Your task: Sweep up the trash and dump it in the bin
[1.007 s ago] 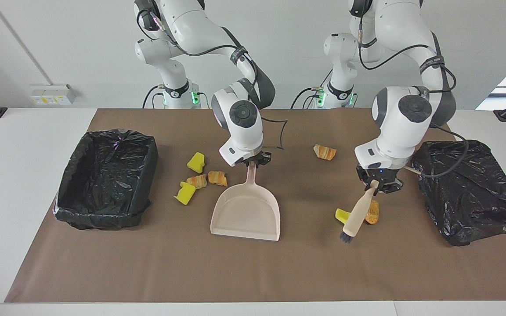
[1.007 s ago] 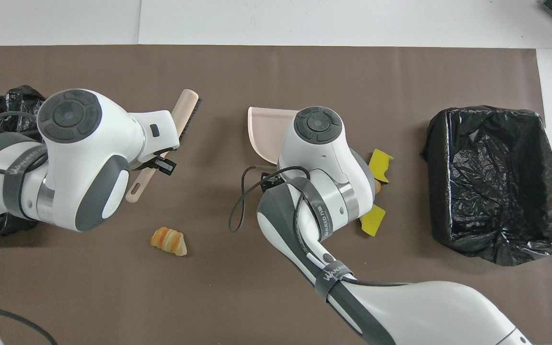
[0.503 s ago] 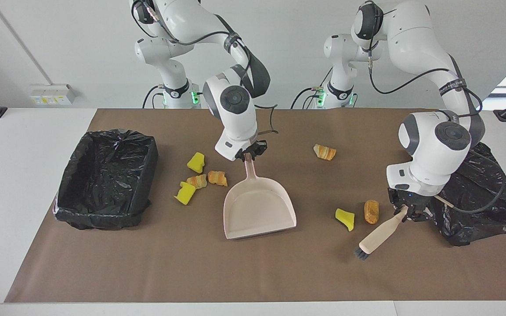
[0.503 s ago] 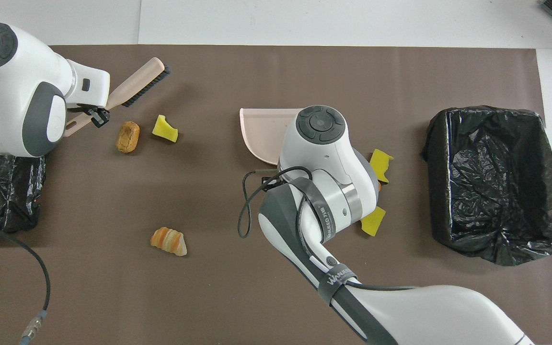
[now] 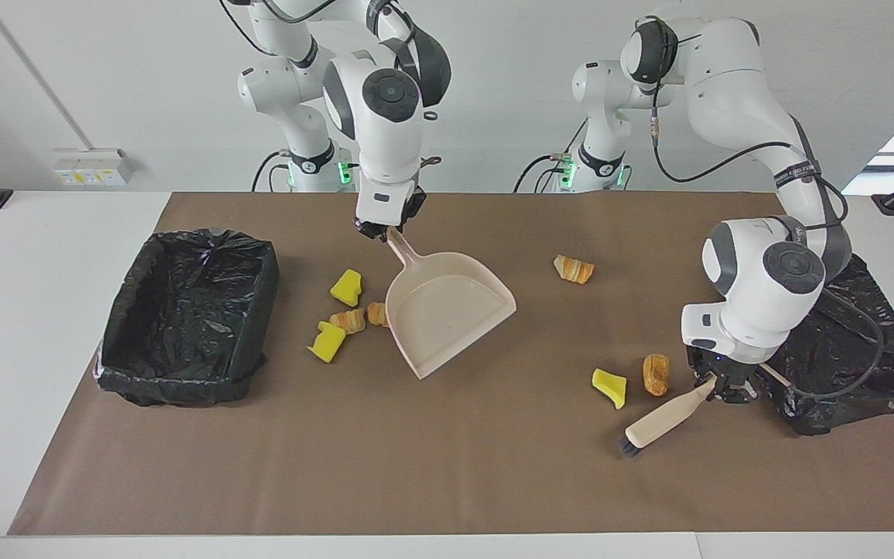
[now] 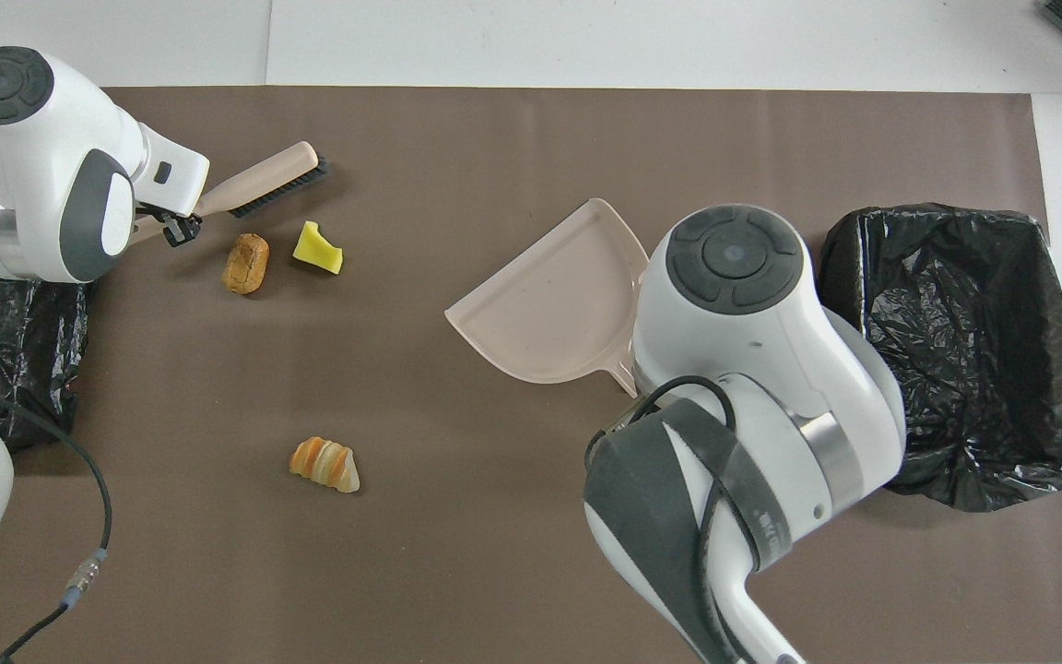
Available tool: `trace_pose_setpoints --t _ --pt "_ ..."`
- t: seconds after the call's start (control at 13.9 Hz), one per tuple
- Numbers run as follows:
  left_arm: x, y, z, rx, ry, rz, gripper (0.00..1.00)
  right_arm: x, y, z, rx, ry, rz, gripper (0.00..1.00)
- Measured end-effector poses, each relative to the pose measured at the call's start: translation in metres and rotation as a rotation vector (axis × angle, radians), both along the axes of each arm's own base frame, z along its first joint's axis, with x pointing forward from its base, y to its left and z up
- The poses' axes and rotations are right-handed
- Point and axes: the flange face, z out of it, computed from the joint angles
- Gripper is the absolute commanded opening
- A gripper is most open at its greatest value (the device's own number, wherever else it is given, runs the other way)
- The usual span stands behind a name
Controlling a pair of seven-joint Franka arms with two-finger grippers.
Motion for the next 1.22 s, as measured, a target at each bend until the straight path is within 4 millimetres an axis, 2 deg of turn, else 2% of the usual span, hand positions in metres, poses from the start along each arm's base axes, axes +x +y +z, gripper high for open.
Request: trace_pose_setpoints --t 0.07,0.22,0.36,0.5,0.72,1.01,1.22 --pt "-0.003 -0.001 -0.004 0.002 0.025 0.0 0.0 -0.008 0.002 -0.01 0.019 -0.003 0.113 0.0" --pt "-0.014 -0.005 -0.009 0.004 0.079 -0.004 0.0 -0.017 -0.009 -0.034 0.066 -0.004 0.34 0.0" --pt "-0.031 -0.012 -0.008 0.005 0.118 -0.014 0.0 -0.022 -0.022 -0.042 0.087 0.016 0.458 0.0" --pt "-0.058 -0.019 -0.008 0.007 0.159 -0.027 0.0 -0.031 -0.023 -0.043 0.092 0.024 0.503 0.0" --pt "-0.108 -0.035 -0.005 0.021 0.245 -0.019 0.0 -0.053 -0.008 -0.054 0.089 0.027 0.553 0.0" --pt "-0.172 -0.082 0.004 0.074 0.331 0.05 0.0 -0.057 -0.008 -0.069 0.078 -0.004 0.576 0.0" --pt "-0.199 -0.102 0.023 0.094 0.327 0.085 0.0 -0.06 -0.01 -0.082 0.076 -0.01 0.579 0.0"
